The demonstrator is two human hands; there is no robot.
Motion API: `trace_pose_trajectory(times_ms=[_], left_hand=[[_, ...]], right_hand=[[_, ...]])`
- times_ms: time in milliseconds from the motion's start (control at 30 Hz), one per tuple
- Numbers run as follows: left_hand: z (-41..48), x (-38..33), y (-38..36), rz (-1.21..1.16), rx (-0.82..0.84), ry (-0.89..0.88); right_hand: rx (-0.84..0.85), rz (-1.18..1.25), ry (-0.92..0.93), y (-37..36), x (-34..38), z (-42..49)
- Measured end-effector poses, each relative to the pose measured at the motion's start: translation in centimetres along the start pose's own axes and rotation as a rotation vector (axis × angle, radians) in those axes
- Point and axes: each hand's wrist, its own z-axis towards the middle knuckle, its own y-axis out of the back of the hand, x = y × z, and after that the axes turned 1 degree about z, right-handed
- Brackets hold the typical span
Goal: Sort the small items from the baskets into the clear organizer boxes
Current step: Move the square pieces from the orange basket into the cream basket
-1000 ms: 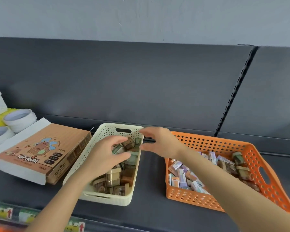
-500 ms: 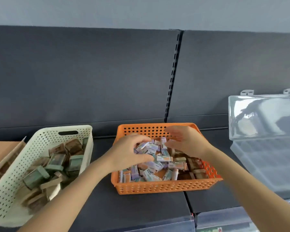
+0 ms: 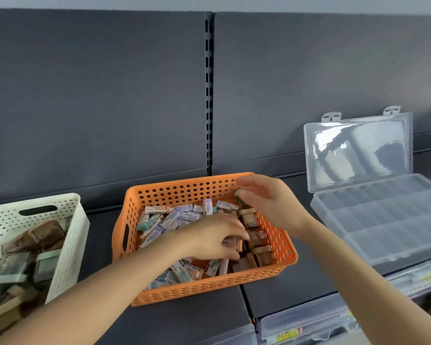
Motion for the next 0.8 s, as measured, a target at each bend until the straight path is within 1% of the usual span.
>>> trace_pose_trajectory(times_ms=[100, 167, 233, 333, 400, 467, 600, 700, 800], left_hand=[[-0.5, 0.9, -0.4, 0.034, -0.031, -0.017], [-1.3, 1.7, -0.2, 0.030, -0.085, 0.025], [-1.9, 2.3, 0.2, 0.065, -0.119, 0.092], [-2.1, 2.3, 0.8, 0.071, -0.046, 0.259], [-1.9, 1.9, 0.9, 0.098, -0.028, 0.339], [-1.3, 1.4, 0.7, 0.135, -0.041, 0.358], [-0.1, -0.3, -0.2, 0.175, -0.124, 0.312], [0.6, -0.8, -1.0, 0.227, -0.052, 0.352], [0.6, -0.7, -1.1, 0.143, -0.055, 0.388]], right_hand=[[0.001, 0.019, 0.000, 0.2, -0.3, 0.0], [0.017, 0.031, -0.010, 0.2, -0.7, 0.1], [0.033, 0.031, -0.020, 0.3, -1.0, 0.1], [0.026, 0.077, -0.030, 0.3, -1.2, -0.2], [0.019, 0.103, -0.032, 0.2, -1.2, -0.4], [0.018, 0.106, -0.032, 0.1, -1.2, -0.5], [0.011, 0.094, -0.033, 0.1, -1.3, -0.8], [0.006, 0.071, -0.026, 0.1, -1.4, -1.2], [0.011, 0.048, -0.017, 0.2, -1.6, -1.6]])
